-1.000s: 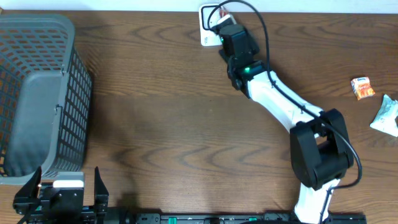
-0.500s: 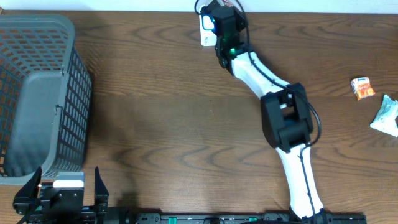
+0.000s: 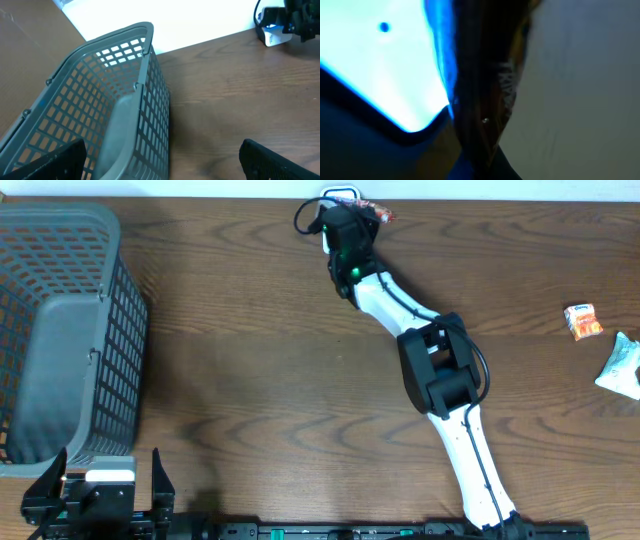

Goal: Scan the item barcode
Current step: 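Hold the Top bar barcode in front of the white scanner window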

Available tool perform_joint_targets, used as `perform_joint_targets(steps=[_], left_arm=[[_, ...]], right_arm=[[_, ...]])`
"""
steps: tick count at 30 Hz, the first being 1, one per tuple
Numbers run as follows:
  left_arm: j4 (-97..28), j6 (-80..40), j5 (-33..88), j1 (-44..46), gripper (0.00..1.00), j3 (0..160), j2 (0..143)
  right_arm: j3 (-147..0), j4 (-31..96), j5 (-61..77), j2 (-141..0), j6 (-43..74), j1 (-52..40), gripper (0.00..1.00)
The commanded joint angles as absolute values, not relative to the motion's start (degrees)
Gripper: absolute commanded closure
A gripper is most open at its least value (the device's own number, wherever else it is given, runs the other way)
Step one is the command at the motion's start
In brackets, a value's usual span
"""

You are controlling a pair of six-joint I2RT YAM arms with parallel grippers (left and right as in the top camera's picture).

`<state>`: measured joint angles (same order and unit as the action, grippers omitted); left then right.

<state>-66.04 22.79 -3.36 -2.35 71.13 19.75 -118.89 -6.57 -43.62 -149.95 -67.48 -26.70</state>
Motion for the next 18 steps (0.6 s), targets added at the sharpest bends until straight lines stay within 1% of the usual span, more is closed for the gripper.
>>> perform_joint_targets(steps=[1,11,14,18], left_arm=[[-66.0,23.29,-3.44,-2.07,0.02,71.13,19.35],[-66.0,23.29,-3.46,-2.07,0.02,71.13,19.35],[-66.0,23.29,-3.46,-2.07,0.02,71.13,19.35],[-66.0,23.29,-3.46,-2.07,0.02,71.13,19.33]], right_arm=[[-120.16,-4.16,-45.56,-149.91,-71.68,-27.07,0.99],[-120.16,-2.79,-46.48,-149.34,-74.39,-27.11,0.99],[-120.16,-2.31,-46.46,-147.48,-73.56,-27.11,0.99],[-120.16,1.87,-46.46,-142.28,-70.89,-27.09,0.99]])
